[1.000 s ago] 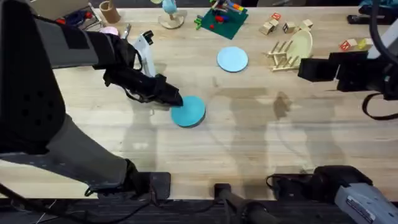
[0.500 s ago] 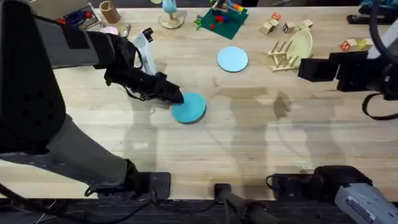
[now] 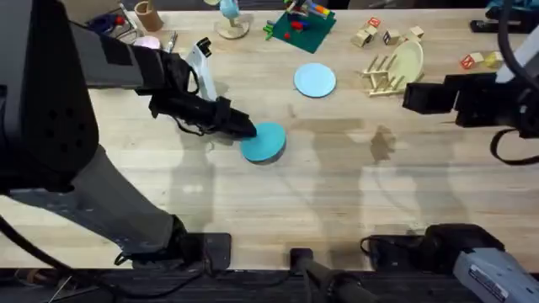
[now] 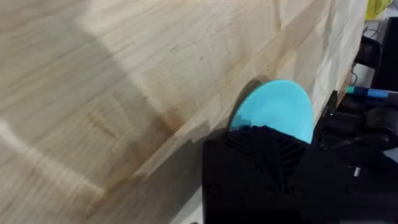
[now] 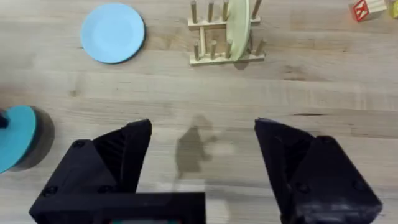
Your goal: Pick up the plates from the table one by one and place each into a slot on the dish rack.
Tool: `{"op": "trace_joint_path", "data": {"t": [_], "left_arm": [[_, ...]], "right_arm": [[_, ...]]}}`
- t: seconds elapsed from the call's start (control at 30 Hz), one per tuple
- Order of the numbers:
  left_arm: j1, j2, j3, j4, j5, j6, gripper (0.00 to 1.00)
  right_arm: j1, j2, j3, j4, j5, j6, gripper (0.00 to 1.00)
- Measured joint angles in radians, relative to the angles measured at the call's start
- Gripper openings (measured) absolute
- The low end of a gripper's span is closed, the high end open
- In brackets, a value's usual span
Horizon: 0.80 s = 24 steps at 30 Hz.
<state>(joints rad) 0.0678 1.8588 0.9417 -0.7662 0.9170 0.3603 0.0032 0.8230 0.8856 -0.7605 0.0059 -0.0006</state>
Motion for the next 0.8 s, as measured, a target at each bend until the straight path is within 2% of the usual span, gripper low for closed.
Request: {"op": "trace_joint_path", "data": {"t": [0.33, 0.5, 0.8], "left_arm": [[0.0, 0.0, 0.0, 0.0, 0.001, 0.029, 0.041], [0.0, 0.0, 0.0, -0.001, 0.001, 0.029, 0.041], [0.0, 0.0, 0.0, 0.0, 0.001, 0.033, 0.04]], "right_arm": [[0.0, 0.0, 0.0, 0.0, -0.001, 0.001, 0.996], [0.0, 0.0, 0.0, -0.014, -0.008, 0.061, 0.996], [-0.002, 0.068, 0.0, -0.056, -0.195, 0.239, 0.995]]}}
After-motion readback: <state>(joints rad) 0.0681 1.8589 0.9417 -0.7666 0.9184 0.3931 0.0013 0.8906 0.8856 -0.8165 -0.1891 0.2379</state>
